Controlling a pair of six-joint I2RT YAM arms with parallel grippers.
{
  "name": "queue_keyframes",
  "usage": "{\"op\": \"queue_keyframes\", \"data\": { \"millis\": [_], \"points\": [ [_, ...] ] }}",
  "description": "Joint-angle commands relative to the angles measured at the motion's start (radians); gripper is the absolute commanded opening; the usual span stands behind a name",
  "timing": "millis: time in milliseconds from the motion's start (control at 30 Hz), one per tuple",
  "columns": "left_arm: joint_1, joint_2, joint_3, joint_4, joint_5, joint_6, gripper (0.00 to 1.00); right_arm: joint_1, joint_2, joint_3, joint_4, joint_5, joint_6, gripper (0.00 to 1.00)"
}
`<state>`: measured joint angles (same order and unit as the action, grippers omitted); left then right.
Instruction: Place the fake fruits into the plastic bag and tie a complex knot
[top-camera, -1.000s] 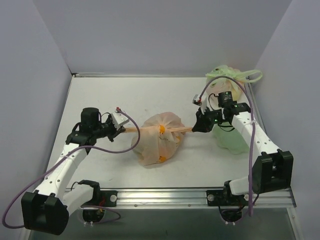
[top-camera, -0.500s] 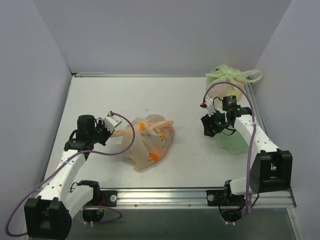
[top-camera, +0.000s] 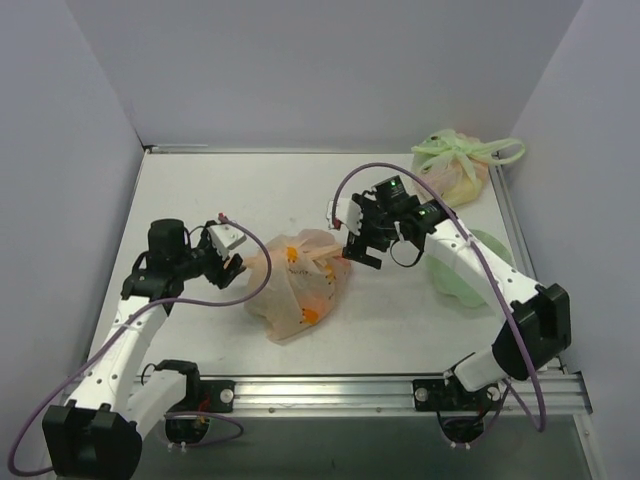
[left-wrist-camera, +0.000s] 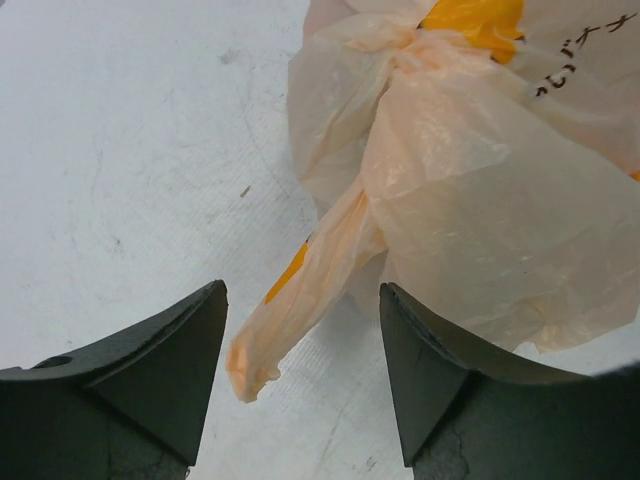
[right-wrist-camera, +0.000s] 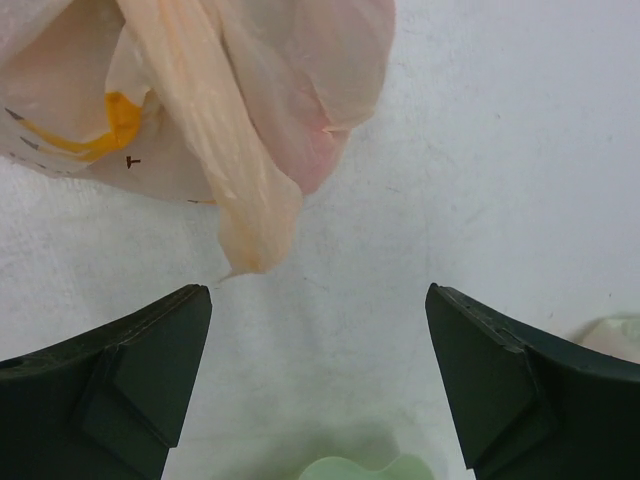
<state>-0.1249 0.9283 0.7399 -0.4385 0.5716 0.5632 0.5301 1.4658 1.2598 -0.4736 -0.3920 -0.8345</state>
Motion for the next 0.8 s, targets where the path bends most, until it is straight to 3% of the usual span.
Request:
{"op": "queue_keyframes", "data": {
  "millis": [0,367,600,667,700,767],
  "points": [
    [-0.004,0.039,0.071,-0.068,0.1,0.059,0.72,0.059,0.045,0.013,0.003,0.087,-0.168,0.93],
    [0.007,0.075,0.038,-0.089,0.056,0.243,0.73,0.18,0.113,0.047,0.041,0.197,-0.233,0.94],
    [0.044,0.145,0.012,-0.039,0.105,0.31,0.73,0.205,0.208,0.105,0.07,0.261,-0.245,0.83],
    [0.063,0.165,0.006,0.0,0.106,0.317,0.73,0.208,0.223,0.115,0.084,0.278,-0.242,0.73],
    [0.068,0.187,0.004,0.006,0.12,0.322,0.73,0.209,0.235,0.116,0.098,0.285,-0.236,0.55],
    [0.07,0.208,0.001,0.027,0.126,0.326,0.68,0.208,0.243,0.128,0.107,0.304,-0.203,0.29]
  ]
}}
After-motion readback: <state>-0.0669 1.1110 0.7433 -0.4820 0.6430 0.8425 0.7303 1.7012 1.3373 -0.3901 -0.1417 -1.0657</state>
